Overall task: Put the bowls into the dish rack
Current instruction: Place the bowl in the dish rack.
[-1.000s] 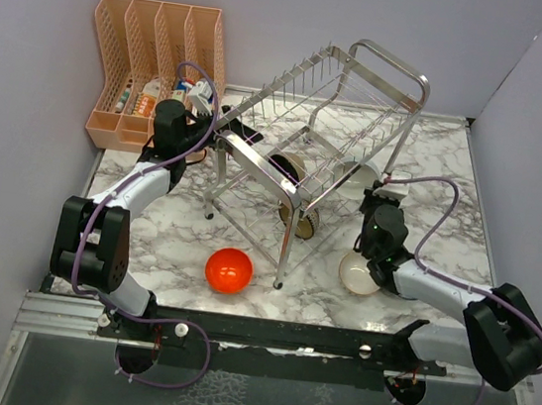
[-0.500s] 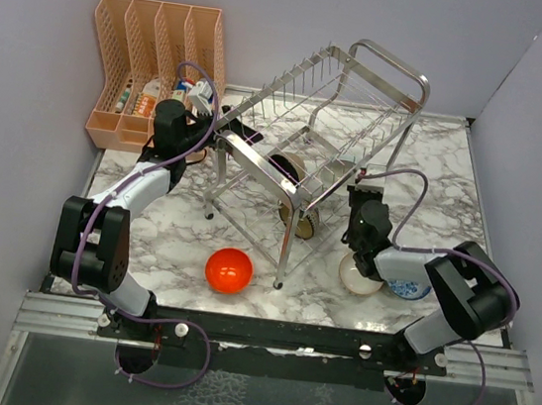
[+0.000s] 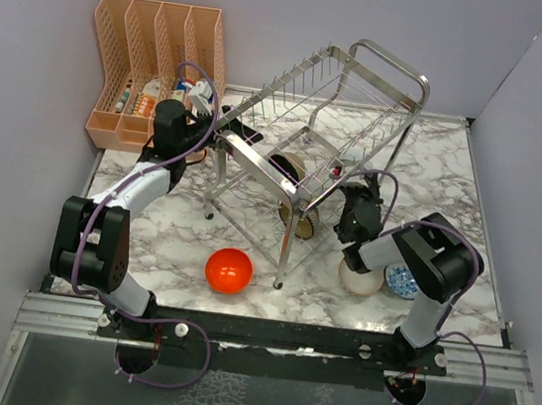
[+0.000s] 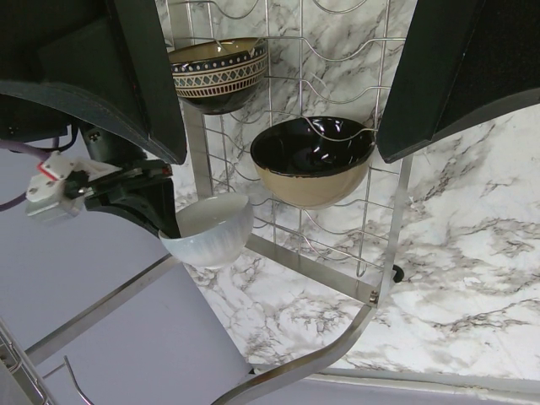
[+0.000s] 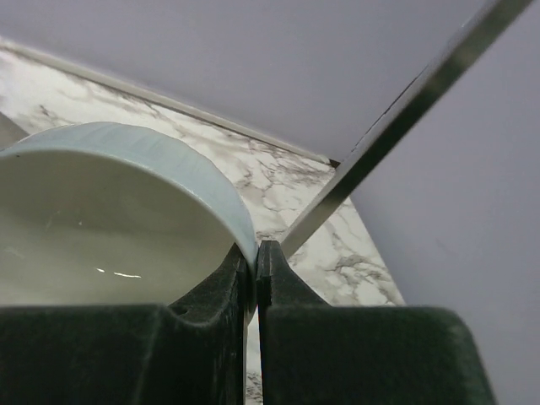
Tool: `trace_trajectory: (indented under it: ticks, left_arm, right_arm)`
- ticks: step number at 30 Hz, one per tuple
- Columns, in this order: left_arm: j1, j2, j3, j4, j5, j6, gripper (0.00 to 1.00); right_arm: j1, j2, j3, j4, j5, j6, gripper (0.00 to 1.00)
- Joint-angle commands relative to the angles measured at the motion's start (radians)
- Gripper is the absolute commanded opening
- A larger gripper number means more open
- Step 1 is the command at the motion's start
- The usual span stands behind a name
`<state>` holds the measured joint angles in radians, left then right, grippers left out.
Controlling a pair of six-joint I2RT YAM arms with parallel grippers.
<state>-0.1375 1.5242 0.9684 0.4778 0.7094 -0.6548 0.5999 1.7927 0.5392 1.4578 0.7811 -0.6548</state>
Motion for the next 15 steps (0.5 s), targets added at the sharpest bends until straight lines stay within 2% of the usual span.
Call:
trace_trajectory:
  ticks: [1, 9, 15]
  left_arm:
    - [0.006, 0.002, 0.017, 0.021, 0.018, 0.013, 0.99]
    - [0.005, 0.004, 0.013, 0.034, 0.023, 0.011, 0.99]
    - [0.005, 0.014, 0.003, 0.056, 0.029, -0.001, 0.99]
  right_arm:
    - [-0.005, 0.065, 0.078, 0.317, -0.021, -0.234, 0.01]
    - [-0.006, 0.129, 0.121, 0.32, -0.064, -0.397, 0.01]
    - [-0.005, 0.153, 0.092, 0.321, -0.075, -0.467, 0.01]
